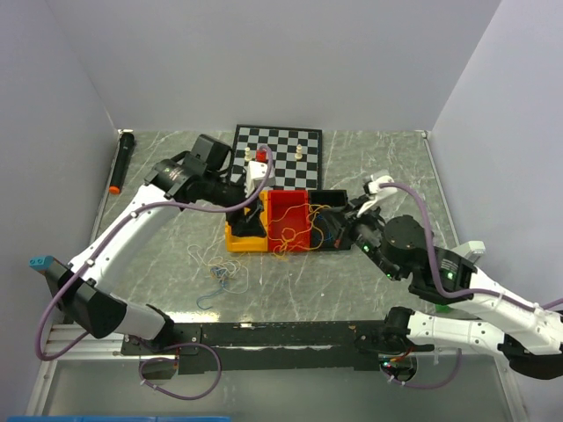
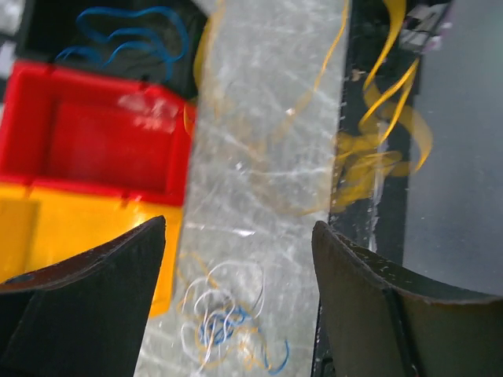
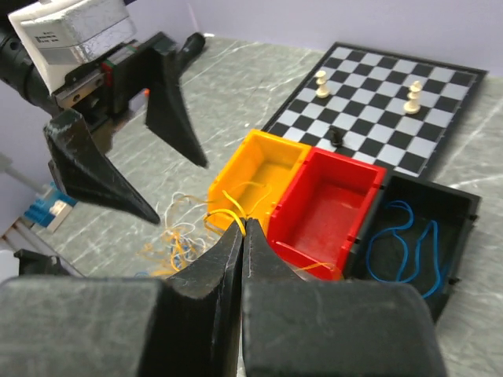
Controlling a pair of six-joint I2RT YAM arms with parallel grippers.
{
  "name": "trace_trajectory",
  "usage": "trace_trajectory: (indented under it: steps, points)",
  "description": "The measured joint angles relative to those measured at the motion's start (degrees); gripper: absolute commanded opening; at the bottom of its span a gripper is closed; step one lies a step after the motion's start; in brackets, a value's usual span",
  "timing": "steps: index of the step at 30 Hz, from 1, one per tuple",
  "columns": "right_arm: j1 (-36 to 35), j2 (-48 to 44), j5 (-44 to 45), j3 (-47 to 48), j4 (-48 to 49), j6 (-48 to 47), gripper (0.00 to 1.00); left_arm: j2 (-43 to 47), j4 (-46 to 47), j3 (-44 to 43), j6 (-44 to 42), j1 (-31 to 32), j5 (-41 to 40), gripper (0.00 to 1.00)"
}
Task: Untangle the cables
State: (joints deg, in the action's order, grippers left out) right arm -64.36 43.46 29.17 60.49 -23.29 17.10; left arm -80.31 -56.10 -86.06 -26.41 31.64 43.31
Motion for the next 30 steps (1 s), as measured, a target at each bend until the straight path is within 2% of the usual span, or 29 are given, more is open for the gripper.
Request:
trace_trajectory:
  steps: [6,14,15,16,22,30]
  points:
    - [0.00,2.91,-2.95,-0.44,1.73,0.20,0.00,-0.42,2.12,-0.11,0.20,2.40,3.41,0.80]
    - [0.00,4.42,-7.72,-1.01,2.67,0.15,0.00,-0.59,9.11,0.83,1.66,2.71,0.20,0.82]
    - [0.00,4.48,-8.07,-1.01,2.67,0.15,0.00,-0.72,9.94,0.83,2.01,2.69,-0.15,0.93]
    - [0.00,4.50,-8.63,-1.01,2.67,0.15,0.00,-0.87,10.67,0.83,2.23,2.69,-0.42,0.97]
    - [0.00,4.13,-11.30,-2.19,2.71,0.20,0.00,-1.31,14.91,3.13,3.67,2.71,-1.11,0.97]
    - [0.00,2.99,-13.73,-2.89,2.82,0.20,0.00,-3.98,14.58,6.86,3.26,2.73,0.96,0.97]
